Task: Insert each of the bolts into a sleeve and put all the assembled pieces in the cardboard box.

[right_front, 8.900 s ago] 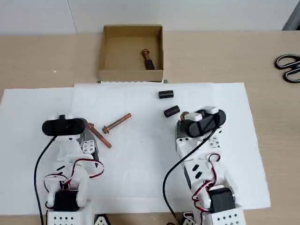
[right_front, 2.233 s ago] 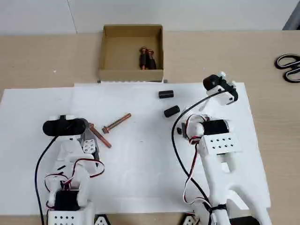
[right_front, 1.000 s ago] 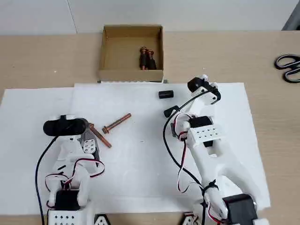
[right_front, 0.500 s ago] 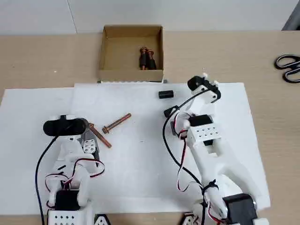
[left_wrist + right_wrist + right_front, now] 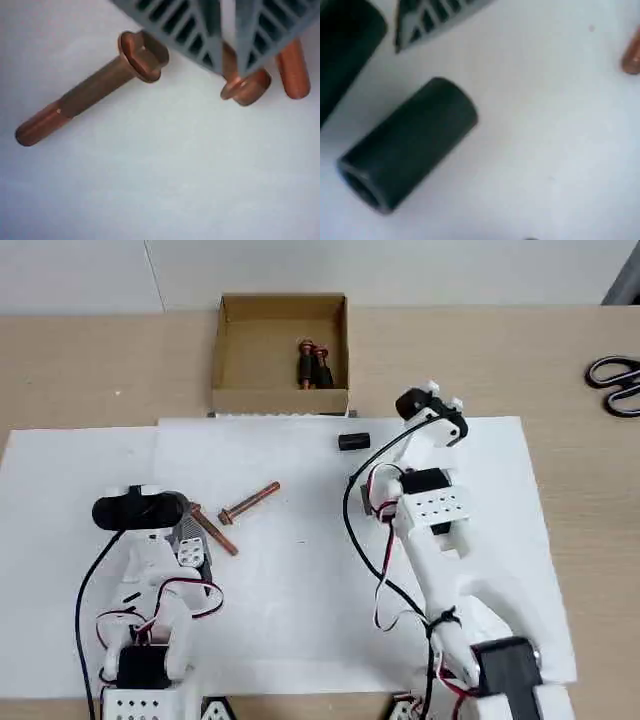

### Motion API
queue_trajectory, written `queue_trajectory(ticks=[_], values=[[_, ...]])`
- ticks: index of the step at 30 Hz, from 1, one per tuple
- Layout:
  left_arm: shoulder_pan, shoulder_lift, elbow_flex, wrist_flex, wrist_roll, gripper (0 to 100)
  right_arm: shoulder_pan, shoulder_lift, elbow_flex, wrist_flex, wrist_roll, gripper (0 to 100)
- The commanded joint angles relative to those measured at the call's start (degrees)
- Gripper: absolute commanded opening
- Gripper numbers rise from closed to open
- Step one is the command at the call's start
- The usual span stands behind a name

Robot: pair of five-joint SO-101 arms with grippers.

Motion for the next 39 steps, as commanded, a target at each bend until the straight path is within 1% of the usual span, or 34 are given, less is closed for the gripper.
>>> queue_trajectory(ticks=[1, 10, 15, 17, 19, 20, 22, 25, 29, 34, 39], values=[[-0.35, -0.35, -0.31, 0.35, -0.18, 1, 0.31, 1.8, -3.87, -0.75, 0.7, 13.6], [-0.35, -0.44, -0.31, 0.44, -0.26, 1, 1.89, 10.77, -11.25, -0.31, 0.7, 13.3], [-0.35, -0.44, -0.31, 0.44, -0.26, 1, 1.45, 13.67, -12.22, -0.31, 0.7, 13.1], [-0.35, -0.44, -0.31, 0.44, -0.26, 1, 1.36, 13.76, -12.22, -0.31, 0.7, 10.2], [-0.35, -0.44, -0.31, 0.44, -0.26, 1, 1.45, 13.67, -12.22, -0.31, 0.7, 2.3], [-0.35, -0.44, -0.31, 0.44, -0.26, 1, 1.54, 13.67, -12.22, -0.31, 0.7, 0.0], [-0.35, -0.44, -0.31, 0.44, -0.26, 1, 1.54, 13.67, -12.22, -0.22, 0.7, 1.9], [-0.35, -0.44, -0.31, 0.44, -0.26, 1, 1.45, 12.79, -13.27, 0.31, 0.7, 0.2], [-0.35, -0.44, -0.31, 0.44, -0.35, 1, 0.92, 7.78, -17.14, 4.88, 0.7, 0.4], [-0.26, -0.44, -0.31, 0.35, -0.35, 1, 0.4, -0.4, -20.75, 15.16, 0.97, 0.4], [0.18, -0.44, -0.4, 0.26, -0.35, 1, 0.57, -10.86, -21.36, 26.07, 5.19, 0.4]])
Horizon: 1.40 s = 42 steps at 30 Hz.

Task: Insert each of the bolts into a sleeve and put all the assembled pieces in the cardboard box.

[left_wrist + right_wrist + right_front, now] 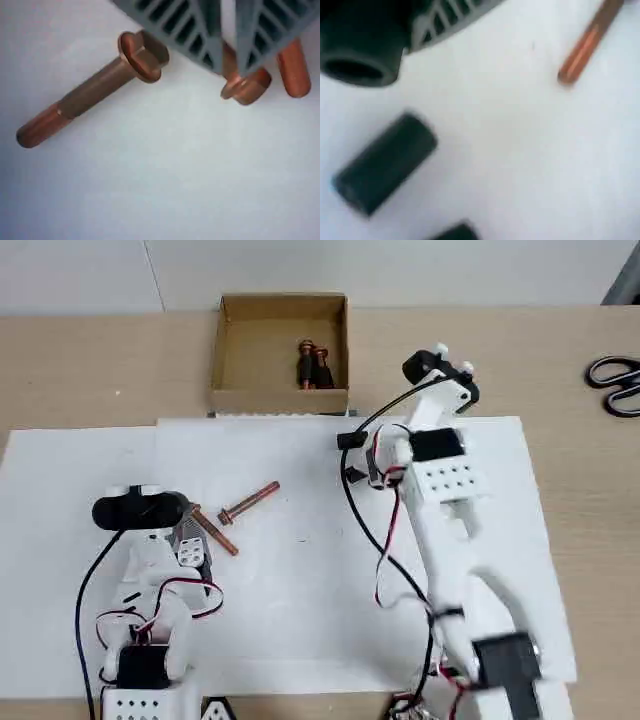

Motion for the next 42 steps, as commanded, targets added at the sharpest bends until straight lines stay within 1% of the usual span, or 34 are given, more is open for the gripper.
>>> queue_trajectory(ticks=[1, 5, 6, 10, 13, 16, 20, 24, 27, 30, 32, 34, 38, 40, 42], values=[[0.18, -0.44, -0.4, 0.26, -0.35, 1, 0.13, -9.36, -3.08, 6.81, 2.64, 0.4], [0.18, -0.09, -1.63, 0.53, -0.62, 1, 1.8, -14.11, -2.81, 12.18, 4.84, 0.4], [0.18, 0.0, -2.95, 1.05, -1.67, 1, 2.68, -14.64, -2.81, 12.97, 5.36, 0.4], [0.79, 0.18, -11.03, 5.45, -6.59, 2, 6.73, -15.78, -2.81, 14.64, 5.27, 0.4], [0.79, 4.13, -18.15, 9.93, -7.3, 5, 8.22, -15.87, -2.81, 16.4, 5.19, 0.4], [0.7, 14.95, -27.47, 12.75, -7.3, 5, 8.66, -16.04, -1.41, 17.19, 5.1, 0.4], [0.44, 35.43, -45.58, 15.74, -5.71, 5, 8.75, -16.04, 2.37, 17.36, 5.1, 0.4], [-2.55, 55.65, -65.27, 26.9, -1.85, 5, 8.75, -16.04, 3.69, 17.36, 5.1, 0.4], [-4.84, 67.96, -76.35, 34.73, -1.23, 5, 9.19, -16.04, 3.69, 17.36, 5.1, 0.4], [-5.8, 77.1, -84.44, 42.81, -1.58, 5, 11.03, -16.13, 3.69, 17.36, 5.19, 0.4], [-5.8, 81.49, -87.52, 46.68, -1.58, 5, 12.7, -16.13, 3.69, 17.36, 5.27, 0.4], [-5.71, 84.13, -89.01, 48.79, -1.93, 5, 14.29, -16.13, 3.69, 17.36, 5.36, 0.4], [-5.63, 85.27, -89.1, 48.7, -3.96, 5, 15.96, -16.13, 3.69, 17.45, 5.36, 0.4], [-5.54, 85.54, -88.92, 48.88, -3.78, 5, 16.13, -16.13, 3.69, 17.45, 5.45, 0.4], [-3.96, 85.89, -88.13, 49.05, -3.34, 6, 16.13, -16.13, 3.69, 17.45, 5.45, 0.4]])
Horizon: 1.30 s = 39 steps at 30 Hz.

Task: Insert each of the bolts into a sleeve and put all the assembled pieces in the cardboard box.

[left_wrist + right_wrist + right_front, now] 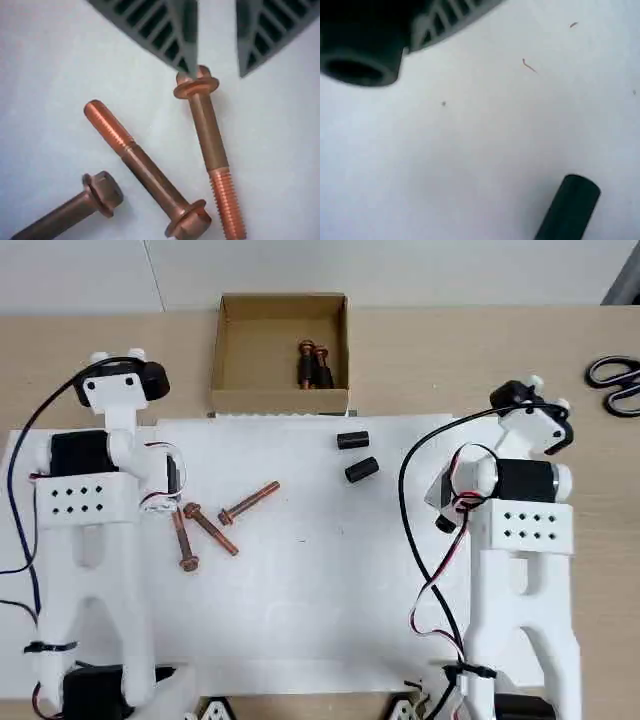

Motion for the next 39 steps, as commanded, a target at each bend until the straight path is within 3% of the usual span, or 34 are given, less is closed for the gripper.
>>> queue_trajectory(ticks=[1, 6, 12, 17, 26, 39], values=[[2.29, 0.97, -1.19, 1.05, 1.32, 7, 0.48, -2.15, -0.26, 0.4, 0.7, 0.4], [2.99, 8.7, -0.48, 1.14, 16.7, 9, 0.31, -2.15, -0.26, 0.13, 0.53, 0.4], [3.6, 17.93, -1.36, 0.35, 18.2, 8, 0.48, -2.15, 0.09, 0.31, 0.44, 0.4], [4.75, 21.45, -4.62, 0.26, 19.43, 2, 0.48, -2.15, 2.73, 0.31, 0.44, 0.4], [6.86, 22.24, -5.14, -2.11, 38.24, 1, 0.48, -2.15, 4.13, -0.13, 0.35, 0.4], [6.86, 22.33, -4.88, -7.56, 41.32, 5, 0.57, -2.15, 4.04, -0.22, 0.35, 0.4]])
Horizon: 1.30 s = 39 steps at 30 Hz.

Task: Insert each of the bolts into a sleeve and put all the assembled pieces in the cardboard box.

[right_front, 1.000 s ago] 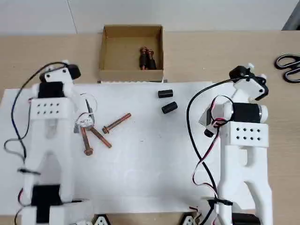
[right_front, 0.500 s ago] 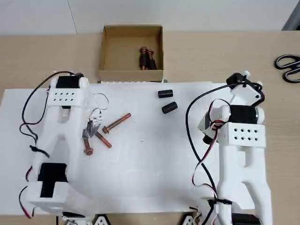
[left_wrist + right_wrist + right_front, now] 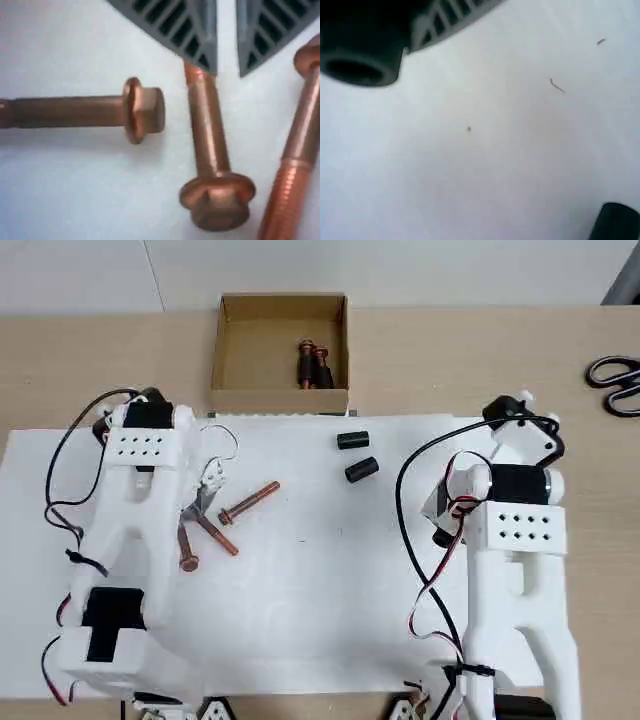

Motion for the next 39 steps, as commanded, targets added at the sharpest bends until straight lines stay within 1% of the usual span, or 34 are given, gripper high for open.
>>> queue_trajectory(ticks=[1, 7, 11, 18, 25, 30, 33, 36, 39], values=[[0.26, -0.26, -1.98, -1.14, 0.26, 6, 0.75, -1.98, -0.35, -0.22, 0.18, 0.4], [0.26, -0.18, -1.89, -1.41, 0.26, 13, 0.75, -1.98, -0.35, -0.22, 0.18, 0.4], [0.26, 0.0, -1.89, -1.41, 0.26, 13, 0.75, -1.98, -0.35, -0.22, 0.18, 0.4], [-0.09, 7.3, -2.07, -1.14, 0.26, 13, 0.75, -1.98, -0.35, -0.13, 0.18, 0.4], [-0.18, 10.46, -2.15, -1.41, 0.35, 13, 0.75, -1.98, -0.35, 0.22, 0.18, 0.4], [-0.18, 13.54, -2.07, -3.16, 0.35, 13, 0.75, -1.98, -0.35, 0.04, 0.18, 0.4], [-0.18, 14.59, -2.24, -3.87, 1.85, 10, 0.75, -1.98, -0.35, 0.04, 0.18, 0.4], [0.0, 14.68, -2.24, -3.87, 2.29, 1, 0.75, -1.98, -0.35, 0.04, 0.18, 0.4], [0.09, 14.42, -2.33, -3.78, 2.11, 1, 0.75, -1.98, -0.35, -0.13, 0.18, 0.4]])
